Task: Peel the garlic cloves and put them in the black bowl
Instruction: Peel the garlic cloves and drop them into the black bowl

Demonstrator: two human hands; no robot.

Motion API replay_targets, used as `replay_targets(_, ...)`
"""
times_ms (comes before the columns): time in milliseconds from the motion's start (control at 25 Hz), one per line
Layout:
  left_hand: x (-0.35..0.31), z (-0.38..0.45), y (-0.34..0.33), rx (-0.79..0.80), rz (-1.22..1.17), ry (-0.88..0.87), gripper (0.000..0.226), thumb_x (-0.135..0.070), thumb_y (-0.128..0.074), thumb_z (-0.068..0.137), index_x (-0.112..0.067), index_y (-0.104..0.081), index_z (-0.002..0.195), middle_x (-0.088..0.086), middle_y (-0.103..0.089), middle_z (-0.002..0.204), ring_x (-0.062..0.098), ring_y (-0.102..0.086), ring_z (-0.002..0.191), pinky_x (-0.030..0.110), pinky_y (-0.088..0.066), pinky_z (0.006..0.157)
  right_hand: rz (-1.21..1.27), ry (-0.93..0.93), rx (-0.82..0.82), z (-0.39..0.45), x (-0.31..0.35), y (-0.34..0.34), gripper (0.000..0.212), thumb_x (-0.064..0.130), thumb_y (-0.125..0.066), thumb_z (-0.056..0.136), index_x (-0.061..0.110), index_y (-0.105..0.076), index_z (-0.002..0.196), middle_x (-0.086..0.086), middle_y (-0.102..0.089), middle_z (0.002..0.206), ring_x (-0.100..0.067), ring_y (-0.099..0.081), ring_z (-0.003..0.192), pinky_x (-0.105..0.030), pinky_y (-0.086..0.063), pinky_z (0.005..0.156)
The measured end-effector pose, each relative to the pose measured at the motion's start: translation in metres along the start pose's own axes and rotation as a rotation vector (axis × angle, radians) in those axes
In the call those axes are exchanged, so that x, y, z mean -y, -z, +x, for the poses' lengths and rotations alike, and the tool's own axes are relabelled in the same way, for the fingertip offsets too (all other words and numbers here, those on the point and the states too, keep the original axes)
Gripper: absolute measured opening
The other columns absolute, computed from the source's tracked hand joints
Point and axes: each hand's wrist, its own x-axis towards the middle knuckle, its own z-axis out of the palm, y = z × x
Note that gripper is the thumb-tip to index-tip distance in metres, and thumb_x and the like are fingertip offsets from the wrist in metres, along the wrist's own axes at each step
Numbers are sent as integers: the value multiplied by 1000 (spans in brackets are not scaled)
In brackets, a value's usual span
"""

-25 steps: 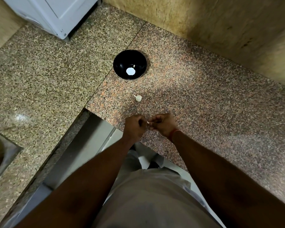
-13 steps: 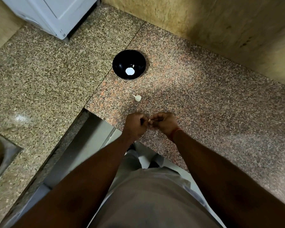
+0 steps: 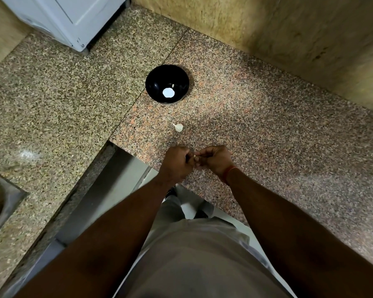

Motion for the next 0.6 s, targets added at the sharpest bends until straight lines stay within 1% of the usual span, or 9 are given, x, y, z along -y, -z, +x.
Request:
replay_targets(40,0,0,0,-9,-7,-8,42,-4,-71,76,-26,-39,60,-18,-30,59,-3,-30,52,24,-19,52,-5,2,5,0,1,0,11,-6,-79,83,1,-78,92,-23,-76,84,-33,-71,76,-56,-62,82)
replay_targets(120,0,-1,-1,-18,-20,-23,41,-2,-70,75,-27,-40,61,-19,-31,59,-4,-32,53,17,-21,54,-22,8,13,-2,1,1,11,-3,-80,82,4,-79,90,-22,-76,84,-33,-72,77,-54,-62,81)
replay_targets(200,0,-2,-1,-12,-36,-33,38,0,-69,77,-25,-44,61,-19,-34,59,-6,-34,52,10,-19,55,-23,7,0,-4,2,3,11,-2,-80,83,0,-78,93,-21,-76,85,-32,-73,76,-54,-63,80)
replay_targets(240,1,-3,-1,-12,-51,-30,36,0,-69,78,-24,-48,62,-19,-36,59,-7,-35,52,10,-20,54,-13,3,-8,-5,2,3,12,-2,-79,83,-3,-77,96,-22,-76,87,-31,-73,76,-54,-63,80)
replay_targets(360,1,-5,-4,-16,-107,19,25,-2,-67,79,-19,-58,64,-15,-46,60,-7,-41,53,13,-24,52,34,-13,-16,-7,3,3,16,-5,-77,84,-7,-74,100,-24,-76,91,-30,-72,78,-54,-62,83)
replay_targets(440,0,-7,-5,-14,-110,24,21,-5,-63,79,-18,-58,64,-17,-45,61,-4,-43,53,14,-26,53,45,-18,-5,-8,3,3,16,-5,-77,84,-6,-74,100,-24,-76,92,-31,-73,80,-54,-62,83)
replay_targets(520,-1,-8,-5,6,-88,14,17,-10,-60,78,-17,-55,63,-12,-45,60,2,-40,52,23,-27,53,37,-19,6,-9,4,2,16,-6,-78,83,-6,-75,99,-24,-76,92,-31,-72,80,-54,-62,83)
replay_targets(600,-1,-8,-5,11,-75,31,18,-15,-59,79,-19,-52,62,-5,-47,60,13,-42,53,27,-27,53,39,-18,7,-9,5,2,15,-6,-77,83,-6,-75,98,-26,-75,92,-32,-72,80,-55,-62,84)
